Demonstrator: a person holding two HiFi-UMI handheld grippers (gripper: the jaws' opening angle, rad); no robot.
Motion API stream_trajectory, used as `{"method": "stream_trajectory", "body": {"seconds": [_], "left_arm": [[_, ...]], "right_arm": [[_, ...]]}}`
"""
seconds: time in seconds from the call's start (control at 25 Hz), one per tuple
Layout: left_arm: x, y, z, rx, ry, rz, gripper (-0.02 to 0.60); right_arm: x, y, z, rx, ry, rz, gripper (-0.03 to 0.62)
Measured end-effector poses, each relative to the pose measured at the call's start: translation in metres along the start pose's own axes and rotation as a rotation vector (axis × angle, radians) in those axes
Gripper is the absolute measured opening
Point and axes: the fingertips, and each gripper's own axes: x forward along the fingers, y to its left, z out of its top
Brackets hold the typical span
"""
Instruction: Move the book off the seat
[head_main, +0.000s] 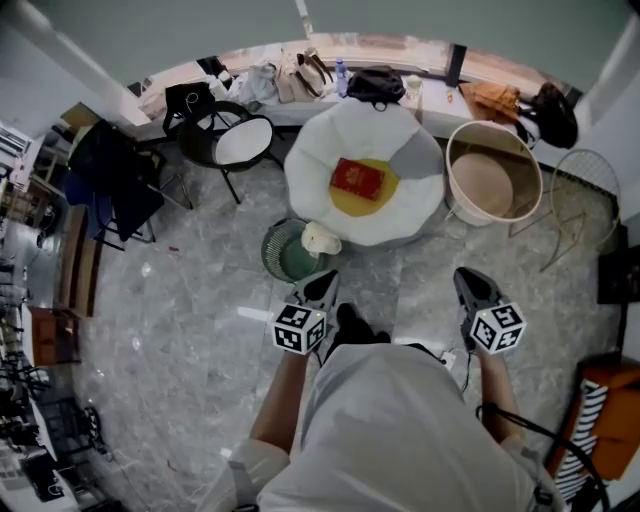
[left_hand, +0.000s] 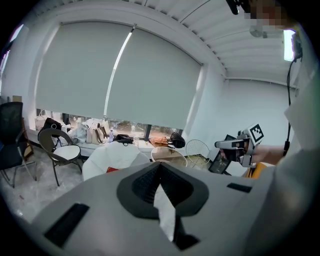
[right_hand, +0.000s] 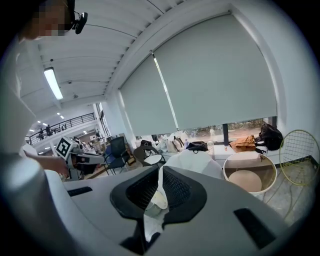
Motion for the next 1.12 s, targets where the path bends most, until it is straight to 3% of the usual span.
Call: {"method": "stream_trajectory", "body": {"seconds": [0.44,0.8,1.12], "left_arm": [[0.055,0.058,0.014,-0.019,0.026,-0.017,0.002],[0.132,0.139,0.074,-0.004,0.057,-0.071,0.002],[0.188,0.207,0.111,-0.03,0.056,-0.071,0.003]], "right_arm": [[0.066,-0.026,0.013,0.041,0.023,-0.018,0.049],[0.173,-0.058,0.077,0.045,0.035,-0.047,0.049],[0.273,-0.083,0.105,0.114,0.076,-0.062,0.049]]}}
